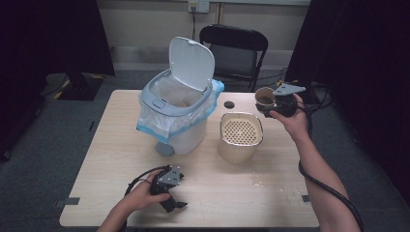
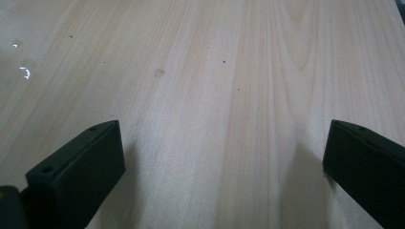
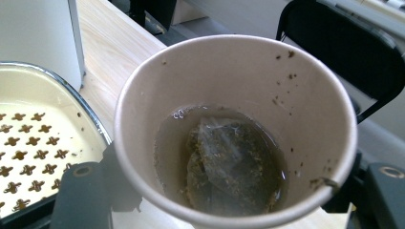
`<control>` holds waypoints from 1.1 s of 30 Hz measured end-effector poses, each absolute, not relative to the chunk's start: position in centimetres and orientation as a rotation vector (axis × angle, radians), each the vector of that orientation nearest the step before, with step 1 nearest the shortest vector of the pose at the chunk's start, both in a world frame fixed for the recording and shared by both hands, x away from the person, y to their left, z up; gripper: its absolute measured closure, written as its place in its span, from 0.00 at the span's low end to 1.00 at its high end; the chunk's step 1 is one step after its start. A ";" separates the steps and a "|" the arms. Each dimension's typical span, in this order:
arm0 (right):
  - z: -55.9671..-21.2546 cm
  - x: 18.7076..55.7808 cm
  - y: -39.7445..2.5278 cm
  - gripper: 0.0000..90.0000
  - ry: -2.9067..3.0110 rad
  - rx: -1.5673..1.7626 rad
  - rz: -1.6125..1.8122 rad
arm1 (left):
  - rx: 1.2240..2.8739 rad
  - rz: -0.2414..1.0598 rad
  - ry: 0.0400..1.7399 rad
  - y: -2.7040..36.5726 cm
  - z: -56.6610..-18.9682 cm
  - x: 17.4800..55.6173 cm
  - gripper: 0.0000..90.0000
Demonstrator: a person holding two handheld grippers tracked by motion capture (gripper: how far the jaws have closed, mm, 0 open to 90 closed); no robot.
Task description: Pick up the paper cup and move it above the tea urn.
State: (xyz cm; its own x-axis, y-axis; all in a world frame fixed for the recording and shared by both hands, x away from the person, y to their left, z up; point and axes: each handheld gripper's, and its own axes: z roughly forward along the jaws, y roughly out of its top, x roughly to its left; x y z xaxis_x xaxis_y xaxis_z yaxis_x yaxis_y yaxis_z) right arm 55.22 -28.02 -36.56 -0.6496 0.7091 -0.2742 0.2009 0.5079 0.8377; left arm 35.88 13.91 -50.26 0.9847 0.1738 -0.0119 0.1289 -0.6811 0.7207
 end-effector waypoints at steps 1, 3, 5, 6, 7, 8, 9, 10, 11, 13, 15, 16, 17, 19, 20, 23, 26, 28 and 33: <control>-36.4 55.1 -27.9 0.31 2.139 0.724 1.070 | 2.327 0.071 0.210 13.9 -50.3 35.9 0.00; -36.2 55.0 -27.7 0.31 2.138 0.682 1.040 | 2.328 0.067 0.207 13.9 -50.3 35.9 0.00; -36.0 54.7 -27.4 0.31 2.133 0.663 1.036 | 2.328 0.068 0.207 13.9 -50.3 35.9 0.00; -35.8 54.5 -27.3 0.31 2.128 0.659 1.048 | 2.330 0.068 0.209 13.9 -50.3 35.9 0.00; -35.7 54.3 -27.2 0.31 2.120 0.643 1.044 | 2.330 0.068 0.209 13.9 -50.3 35.9 0.00; -35.6 54.1 -27.0 0.31 2.116 0.626 1.031 | 2.329 0.068 0.209 13.9 -50.3 35.9 0.00; -35.5 54.0 -26.8 0.31 2.117 0.609 1.017 | 2.329 0.067 0.210 13.9 -50.3 35.9 0.00; -35.5 53.8 -26.7 0.31 2.120 0.587 0.995 | 2.329 0.067 0.210 13.9 -50.3 35.9 0.00; -35.4 53.6 -26.5 0.31 2.121 0.564 0.971 | 2.329 0.067 0.210 13.9 -50.3 35.9 0.00; -35.4 53.3 -26.3 0.31 2.116 0.519 0.916 | 2.334 0.070 0.204 13.9 -50.2 35.9 0.00; -35.3 52.8 -25.9 0.31 2.104 0.457 0.845 | 2.334 0.070 0.204 13.9 -50.2 35.9 0.00; -35.2 52.6 -25.7 0.31 2.099 0.417 0.815 | 2.334 0.070 0.204 13.9 -50.2 35.9 0.00; -35.0 52.3 -25.5 0.31 2.095 0.381 0.789 | 2.334 0.071 0.203 13.9 -50.2 35.9 0.00; -34.9 52.0 -25.2 0.31 2.087 0.340 0.752 | 2.334 0.070 0.204 13.9 -50.2 35.9 0.00; -34.8 51.9 -25.1 0.31 2.084 0.316 0.734 | 2.334 0.070 0.204 13.9 -50.2 35.9 0.00; -34.6 51.5 -24.7 0.31 2.064 0.249 0.640 | 2.334 0.070 0.204 13.9 -50.2 35.9 0.00; -34.6 51.1 -24.3 0.31 2.044 0.193 0.559 | 2.334 0.070 0.204 13.9 -50.2 35.9 0.00; -34.6 50.9 -23.9 0.31 2.020 0.132 0.475 | 2.334 0.070 0.204 13.9 -50.2 35.9 0.00; -34.9 50.1 -22.9 0.31 1.964 -0.028 0.274 | 2.334 0.071 0.203 13.9 -50.2 35.9 0.00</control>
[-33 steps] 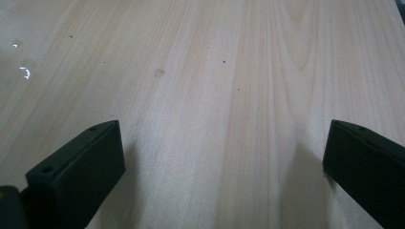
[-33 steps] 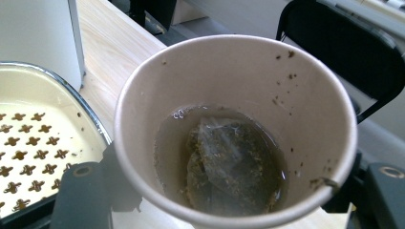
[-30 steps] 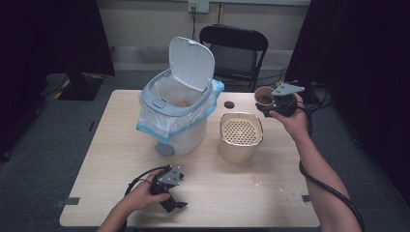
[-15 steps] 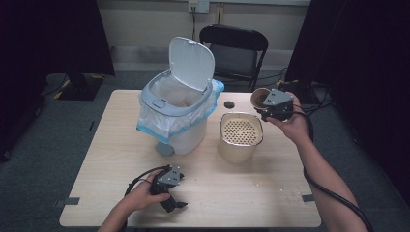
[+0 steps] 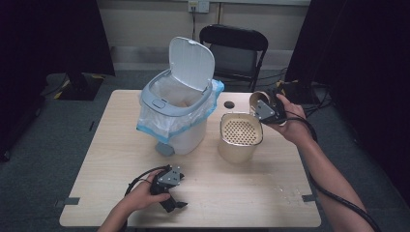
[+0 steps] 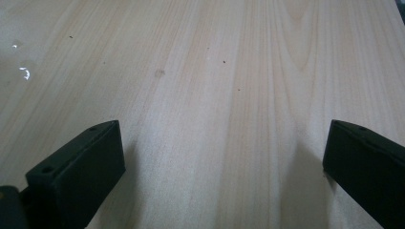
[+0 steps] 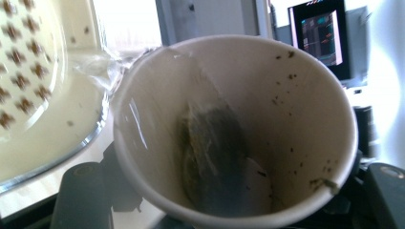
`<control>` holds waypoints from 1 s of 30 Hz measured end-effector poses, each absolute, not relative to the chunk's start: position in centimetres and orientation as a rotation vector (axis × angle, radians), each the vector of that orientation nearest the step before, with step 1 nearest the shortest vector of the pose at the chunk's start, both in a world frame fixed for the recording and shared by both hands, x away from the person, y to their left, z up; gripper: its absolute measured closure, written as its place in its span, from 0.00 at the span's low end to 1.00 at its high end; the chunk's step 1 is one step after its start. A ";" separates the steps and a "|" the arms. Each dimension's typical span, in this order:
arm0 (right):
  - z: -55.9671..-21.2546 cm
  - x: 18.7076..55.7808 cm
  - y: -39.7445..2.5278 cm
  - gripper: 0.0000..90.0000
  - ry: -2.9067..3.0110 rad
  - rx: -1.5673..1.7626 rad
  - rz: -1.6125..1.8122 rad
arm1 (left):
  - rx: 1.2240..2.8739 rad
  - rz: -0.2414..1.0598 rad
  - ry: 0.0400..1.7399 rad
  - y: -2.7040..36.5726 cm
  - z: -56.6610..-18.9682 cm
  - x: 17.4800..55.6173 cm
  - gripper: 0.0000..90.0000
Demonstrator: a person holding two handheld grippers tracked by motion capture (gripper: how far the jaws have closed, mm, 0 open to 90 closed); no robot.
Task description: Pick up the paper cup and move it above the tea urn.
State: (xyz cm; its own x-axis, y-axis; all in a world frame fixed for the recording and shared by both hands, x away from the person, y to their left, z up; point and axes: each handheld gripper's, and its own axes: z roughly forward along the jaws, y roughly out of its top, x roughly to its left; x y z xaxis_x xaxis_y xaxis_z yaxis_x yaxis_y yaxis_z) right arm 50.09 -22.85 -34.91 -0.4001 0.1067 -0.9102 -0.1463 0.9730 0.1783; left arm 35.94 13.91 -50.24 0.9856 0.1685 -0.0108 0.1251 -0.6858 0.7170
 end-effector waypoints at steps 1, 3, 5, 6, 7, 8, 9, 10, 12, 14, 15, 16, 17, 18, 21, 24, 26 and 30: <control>-34.9 50.0 -22.7 0.31 1.950 -0.064 0.230 | 2.335 0.071 0.203 13.9 -50.2 35.9 0.00; -35.1 49.7 -22.3 0.31 1.918 -0.131 0.162 | 2.334 0.071 0.203 13.9 -50.2 35.9 0.00; -35.2 49.3 -21.8 0.31 1.868 -0.202 0.093 | 2.334 0.071 0.203 13.9 -50.2 35.9 0.00; -35.3 49.1 -21.6 0.31 1.852 -0.233 0.060 | 2.339 0.073 0.193 13.9 -50.2 36.0 0.00; -35.5 48.9 -21.5 0.31 1.824 -0.251 0.034 | 2.348 0.078 0.181 14.0 -50.2 36.1 0.00; -35.6 48.8 -21.2 0.31 1.792 -0.296 -0.016 | 2.350 0.093 0.177 14.0 -50.1 36.1 0.00; -35.6 48.6 -21.1 0.31 1.762 -0.328 -0.055 | 2.350 0.094 0.176 14.0 -50.1 36.1 0.00; -35.8 48.5 -21.0 0.31 1.749 -0.322 -0.057 | 2.350 0.095 0.177 14.0 -50.1 36.1 0.00; -35.9 48.3 -20.9 0.31 1.670 -0.374 -0.109 | 2.350 0.094 0.176 14.0 -50.1 36.1 0.00; -35.6 48.2 -20.7 0.31 1.667 -0.387 -0.117 | 2.350 0.094 0.176 14.0 -50.1 36.1 0.00; -35.5 48.1 -20.7 0.31 1.685 -0.354 -0.095 | 2.351 0.094 0.176 14.0 -50.1 36.1 0.00; -35.3 48.2 -20.7 0.31 1.721 -0.330 -0.062 | 2.348 0.080 0.181 14.0 -50.2 36.1 0.00; -35.0 48.2 -20.8 0.31 1.750 -0.283 -0.016 | 2.348 0.078 0.182 14.0 -50.2 36.1 0.00; -34.7 48.3 -20.9 0.31 1.794 -0.232 0.032 | 2.347 0.078 0.182 14.0 -50.2 36.1 0.00; -34.0 48.8 -21.5 0.31 1.891 -0.078 0.185 | 2.347 0.079 0.181 14.0 -50.2 36.1 0.00; -33.5 49.1 -22.1 0.31 1.980 0.073 0.341 | 2.347 0.077 0.181 14.0 -50.2 36.1 0.00; -33.2 49.3 -22.5 0.31 2.033 0.169 0.451 | 2.347 0.078 0.182 14.0 -50.2 36.1 0.00; -32.8 49.6 -22.8 0.31 2.100 0.301 0.605 | 2.348 0.077 0.181 14.0 -50.2 36.1 0.00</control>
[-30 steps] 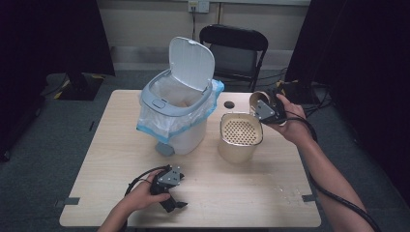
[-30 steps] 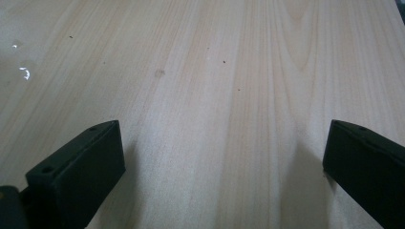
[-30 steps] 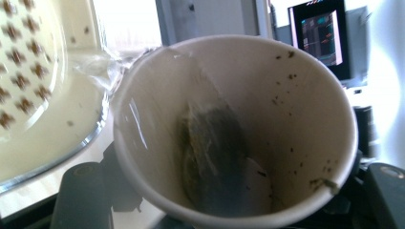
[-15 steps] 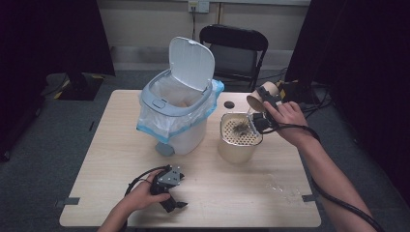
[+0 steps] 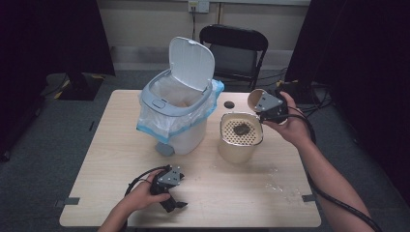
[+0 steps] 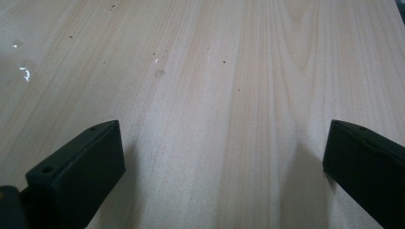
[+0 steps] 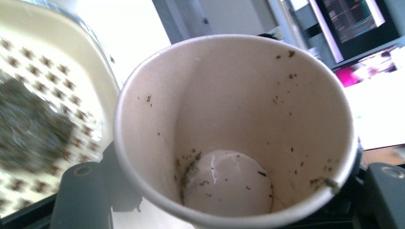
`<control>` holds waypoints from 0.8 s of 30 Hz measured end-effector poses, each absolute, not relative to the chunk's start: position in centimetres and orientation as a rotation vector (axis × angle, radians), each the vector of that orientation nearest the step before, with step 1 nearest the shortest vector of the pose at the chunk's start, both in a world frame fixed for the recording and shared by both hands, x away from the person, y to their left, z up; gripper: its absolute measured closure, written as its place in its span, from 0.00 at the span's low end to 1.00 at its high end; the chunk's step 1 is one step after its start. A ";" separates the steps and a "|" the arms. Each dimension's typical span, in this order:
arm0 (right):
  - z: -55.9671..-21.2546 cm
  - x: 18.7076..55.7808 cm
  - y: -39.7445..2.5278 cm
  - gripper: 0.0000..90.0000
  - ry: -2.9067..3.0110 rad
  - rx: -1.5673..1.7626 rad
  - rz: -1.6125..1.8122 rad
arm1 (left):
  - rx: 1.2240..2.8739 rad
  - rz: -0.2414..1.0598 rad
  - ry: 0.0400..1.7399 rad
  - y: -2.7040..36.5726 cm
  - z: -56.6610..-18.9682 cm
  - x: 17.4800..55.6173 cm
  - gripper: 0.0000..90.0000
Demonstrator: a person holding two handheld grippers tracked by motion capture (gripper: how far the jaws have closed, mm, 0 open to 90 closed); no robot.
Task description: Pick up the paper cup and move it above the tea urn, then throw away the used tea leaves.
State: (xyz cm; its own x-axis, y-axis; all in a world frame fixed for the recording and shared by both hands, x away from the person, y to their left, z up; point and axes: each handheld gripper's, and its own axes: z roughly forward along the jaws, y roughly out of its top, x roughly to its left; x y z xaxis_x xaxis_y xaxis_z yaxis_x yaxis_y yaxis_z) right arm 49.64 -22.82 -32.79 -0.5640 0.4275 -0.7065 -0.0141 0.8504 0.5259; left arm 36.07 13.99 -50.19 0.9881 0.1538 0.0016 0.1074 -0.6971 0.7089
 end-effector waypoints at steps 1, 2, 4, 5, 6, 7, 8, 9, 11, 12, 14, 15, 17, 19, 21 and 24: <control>-32.7 49.7 -22.9 0.31 2.112 0.333 0.644 | 2.348 0.077 0.180 14.0 -50.2 36.1 0.00; -32.6 49.8 -23.0 0.31 2.127 0.367 0.686 | 2.347 0.078 0.182 14.0 -50.2 36.1 0.00; -32.5 50.0 -23.2 0.31 2.151 0.436 0.754 | 2.348 0.078 0.181 14.0 -50.2 36.1 0.00; -32.5 50.1 -23.2 0.31 2.159 0.466 0.787 | 2.348 0.078 0.181 14.0 -50.2 36.1 0.00; -32.5 50.1 -23.3 0.31 2.169 0.496 0.824 | 2.348 0.078 0.180 14.0 -50.2 36.1 0.00; -32.4 50.2 -23.4 0.31 2.171 0.525 0.859 | 2.347 0.078 0.181 14.0 -50.2 36.1 0.00; -32.3 50.3 -23.4 0.31 2.176 0.550 0.887 | 2.348 0.078 0.182 14.0 -50.2 36.1 0.00; -32.3 50.3 -23.5 0.31 2.177 0.568 0.913 | 2.348 0.079 0.181 14.0 -50.2 36.1 0.00; -32.1 50.4 -23.5 0.31 2.183 0.590 0.940 | 2.348 0.078 0.180 14.0 -50.2 36.1 0.00; -32.1 50.5 -23.5 0.31 2.186 0.598 0.942 | 2.348 0.079 0.180 14.0 -50.2 36.1 0.00; -32.0 50.5 -23.5 0.31 2.195 0.609 0.960 | 2.348 0.079 0.182 14.0 -50.2 36.1 0.00; -31.9 50.5 -23.5 0.31 2.196 0.613 0.964 | 2.348 0.079 0.180 14.0 -50.2 36.1 0.00; -31.8 50.5 -23.4 0.31 2.206 0.621 0.975 | 2.350 0.095 0.176 14.0 -50.1 36.1 0.00; -31.8 50.5 -23.3 0.31 2.215 0.633 0.985 | 2.350 0.094 0.176 14.0 -50.1 36.1 0.00; -31.7 50.4 -23.2 0.31 2.221 0.643 1.000 | 2.350 0.093 0.176 14.0 -50.1 36.1 0.00; -31.5 50.4 -23.0 0.31 2.232 0.645 1.007 | 2.347 0.094 0.176 14.0 -50.2 36.1 0.00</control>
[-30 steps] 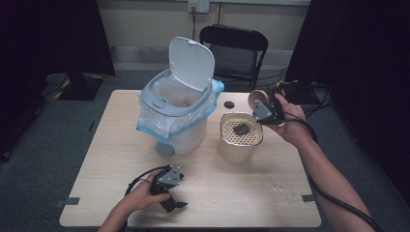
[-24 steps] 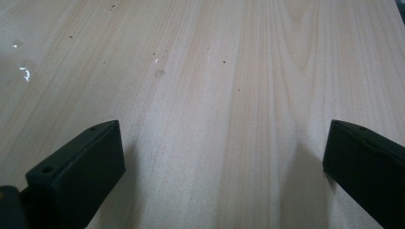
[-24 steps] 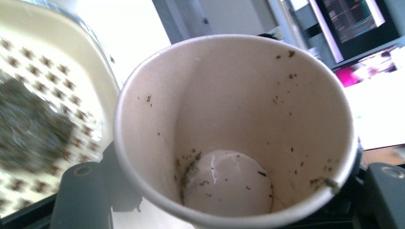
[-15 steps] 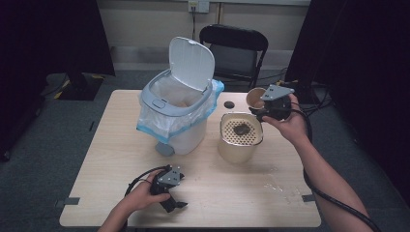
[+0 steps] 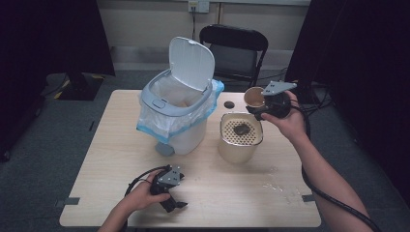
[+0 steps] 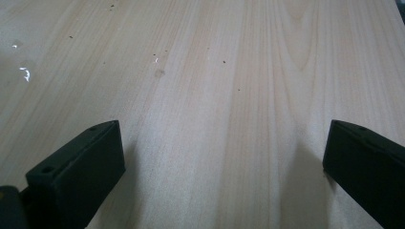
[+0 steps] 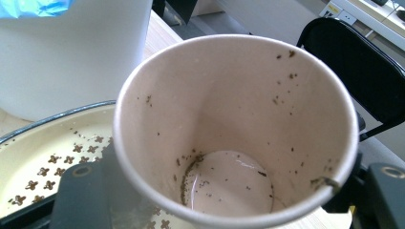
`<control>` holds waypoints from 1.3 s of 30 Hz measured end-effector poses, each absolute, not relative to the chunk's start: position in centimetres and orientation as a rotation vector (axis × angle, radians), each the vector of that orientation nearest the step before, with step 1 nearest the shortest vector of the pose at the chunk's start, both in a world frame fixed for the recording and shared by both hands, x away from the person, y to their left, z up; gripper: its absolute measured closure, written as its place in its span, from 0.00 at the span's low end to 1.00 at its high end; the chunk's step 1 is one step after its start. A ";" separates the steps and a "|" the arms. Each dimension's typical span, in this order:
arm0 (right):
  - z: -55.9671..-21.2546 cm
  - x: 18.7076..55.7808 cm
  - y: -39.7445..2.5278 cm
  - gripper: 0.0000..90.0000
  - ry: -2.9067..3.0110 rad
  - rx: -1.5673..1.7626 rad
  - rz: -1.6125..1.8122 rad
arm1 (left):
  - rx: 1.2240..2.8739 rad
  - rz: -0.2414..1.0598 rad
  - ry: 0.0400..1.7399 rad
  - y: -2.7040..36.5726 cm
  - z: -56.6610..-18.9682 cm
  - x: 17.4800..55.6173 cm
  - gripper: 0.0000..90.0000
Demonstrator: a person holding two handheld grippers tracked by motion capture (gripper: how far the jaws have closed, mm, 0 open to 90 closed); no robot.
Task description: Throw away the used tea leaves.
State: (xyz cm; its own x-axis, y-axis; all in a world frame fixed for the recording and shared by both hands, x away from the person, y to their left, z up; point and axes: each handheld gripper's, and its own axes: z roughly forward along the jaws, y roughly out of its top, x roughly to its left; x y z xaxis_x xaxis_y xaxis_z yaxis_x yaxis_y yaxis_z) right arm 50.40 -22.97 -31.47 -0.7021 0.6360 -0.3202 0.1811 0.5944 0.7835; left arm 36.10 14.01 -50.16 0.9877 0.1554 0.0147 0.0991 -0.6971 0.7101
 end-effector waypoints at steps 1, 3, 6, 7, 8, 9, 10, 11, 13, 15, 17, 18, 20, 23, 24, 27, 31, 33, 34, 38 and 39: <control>-31.4 50.4 -22.9 0.31 2.234 0.652 1.014 | 2.347 0.093 0.176 14.0 -50.2 36.1 0.00; -31.2 50.4 -22.9 0.31 2.237 0.662 1.033 | 2.347 0.093 0.176 14.0 -50.2 36.1 0.00; -31.0 50.5 -22.9 0.31 2.241 0.683 1.066 | 2.347 0.092 0.176 14.0 -50.2 36.1 0.00; -30.9 50.5 -22.9 0.31 2.245 0.685 1.072 | 2.348 0.092 0.176 14.0 -50.2 36.1 0.00; -30.9 50.6 -22.9 0.31 2.246 0.689 1.072 | 2.348 0.092 0.177 14.0 -50.2 36.1 0.00; -30.8 50.6 -22.9 0.31 2.248 0.694 1.072 | 2.348 0.092 0.177 14.0 -50.2 36.1 0.00; -30.8 50.7 -22.9 0.31 2.250 0.698 1.080 | 2.348 0.092 0.177 14.0 -50.1 36.1 0.00; -30.7 50.7 -22.9 0.30 2.251 0.704 1.090 | 2.348 0.092 0.177 14.0 -50.2 36.1 0.00; -30.6 50.8 -22.9 0.30 2.253 0.718 1.104 | 2.353 0.087 0.174 14.0 -50.1 36.1 0.00; -30.4 50.8 -22.9 0.30 2.256 0.728 1.122 | 2.353 0.087 0.173 14.0 -50.1 36.1 0.00; -30.2 50.8 -22.7 0.30 2.261 0.731 1.119 | 2.353 0.087 0.173 14.0 -50.1 36.1 0.00; -30.1 50.8 -22.6 0.30 2.264 0.728 1.120 | 2.353 0.087 0.173 14.0 -50.1 36.1 0.00; -30.0 50.8 -22.4 0.30 2.271 0.727 1.119 | 2.353 0.089 0.174 14.0 -50.1 36.1 0.00; -29.7 50.8 -22.1 0.30 2.285 0.726 1.122 | 2.353 0.087 0.173 14.0 -50.1 36.1 0.00; -29.6 50.8 -21.9 0.30 2.289 0.725 1.124 | 2.353 0.087 0.173 14.0 -50.1 36.1 0.00; -29.4 50.8 -21.5 0.30 2.295 0.720 1.140 | 2.353 0.088 0.173 14.0 -50.1 36.1 0.00; -29.0 50.8 -20.9 0.30 2.303 0.717 1.159 | 2.354 0.088 0.173 14.0 -50.1 36.1 0.00; -28.8 50.8 -20.6 0.30 2.307 0.714 1.169 | 2.353 0.087 0.173 14.0 -50.1 36.1 0.00; -28.7 50.8 -20.5 0.30 2.306 0.714 1.173 | 2.353 0.088 0.173 14.0 -50.1 36.1 0.00; -28.3 50.7 -20.2 0.30 2.309 0.714 1.188 | 2.353 0.088 0.174 14.0 -50.1 36.1 0.00; -28.2 50.7 -20.1 0.30 2.306 0.715 1.191 | 2.351 0.087 0.172 14.0 -50.1 36.1 0.00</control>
State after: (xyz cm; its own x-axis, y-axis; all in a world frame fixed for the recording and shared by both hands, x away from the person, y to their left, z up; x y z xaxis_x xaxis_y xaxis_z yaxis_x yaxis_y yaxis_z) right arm 50.73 -20.14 -28.24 -0.7664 0.6249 -0.1487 0.2404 0.4937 0.8357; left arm 36.12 14.03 -50.11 0.9886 0.1500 0.0111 0.0982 -0.6998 0.7076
